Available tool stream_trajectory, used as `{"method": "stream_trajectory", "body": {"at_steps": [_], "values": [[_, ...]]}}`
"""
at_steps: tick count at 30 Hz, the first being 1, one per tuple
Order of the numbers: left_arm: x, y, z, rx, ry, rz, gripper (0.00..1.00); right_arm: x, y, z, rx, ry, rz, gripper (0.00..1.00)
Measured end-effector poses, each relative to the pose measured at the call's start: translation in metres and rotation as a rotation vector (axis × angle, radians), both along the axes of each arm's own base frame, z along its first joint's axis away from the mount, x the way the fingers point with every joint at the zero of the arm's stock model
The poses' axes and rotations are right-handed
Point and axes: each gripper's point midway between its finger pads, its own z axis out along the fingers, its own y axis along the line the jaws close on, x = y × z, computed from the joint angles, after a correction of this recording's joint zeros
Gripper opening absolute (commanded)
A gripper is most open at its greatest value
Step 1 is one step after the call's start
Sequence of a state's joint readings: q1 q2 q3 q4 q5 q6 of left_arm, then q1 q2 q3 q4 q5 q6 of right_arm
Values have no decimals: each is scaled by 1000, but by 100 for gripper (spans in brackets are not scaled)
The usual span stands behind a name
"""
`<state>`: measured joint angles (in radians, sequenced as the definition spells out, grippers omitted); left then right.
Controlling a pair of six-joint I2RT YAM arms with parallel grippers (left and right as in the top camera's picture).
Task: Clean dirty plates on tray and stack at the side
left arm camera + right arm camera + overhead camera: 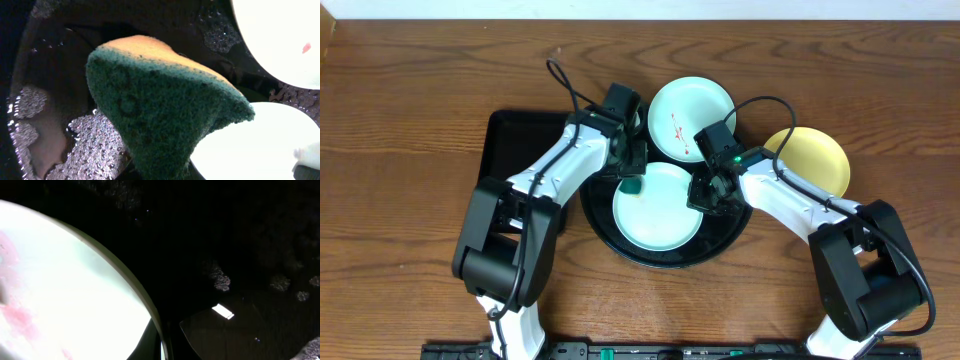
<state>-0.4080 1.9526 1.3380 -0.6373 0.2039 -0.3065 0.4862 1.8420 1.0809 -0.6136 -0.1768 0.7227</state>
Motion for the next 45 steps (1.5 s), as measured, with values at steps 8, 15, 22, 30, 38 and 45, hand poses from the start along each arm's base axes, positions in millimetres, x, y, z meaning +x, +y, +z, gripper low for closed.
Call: {"method": "stream_trajectory", "body": {"at_steps": [8, 15, 22, 30, 38, 45], "values": [[1, -23, 14, 6, -36, -72, 7, 0, 11, 1, 43, 0, 12, 1], [-30, -6, 8, 65, 99, -66, 7, 0, 11, 1, 45, 0, 13, 1], [-39, -20, 8, -20, 145, -65, 7, 0, 11, 1, 46, 0, 13, 1], [-7, -41, -14, -101, 71, -10, 8, 0, 11, 1, 46, 1, 13, 1], [-11, -25, -19, -16, 102, 62, 7, 0, 12, 1, 49, 1, 13, 1], [-10, -3, -22, 94, 92, 151, 7, 1, 14, 2, 59, -2, 15, 1]]}}
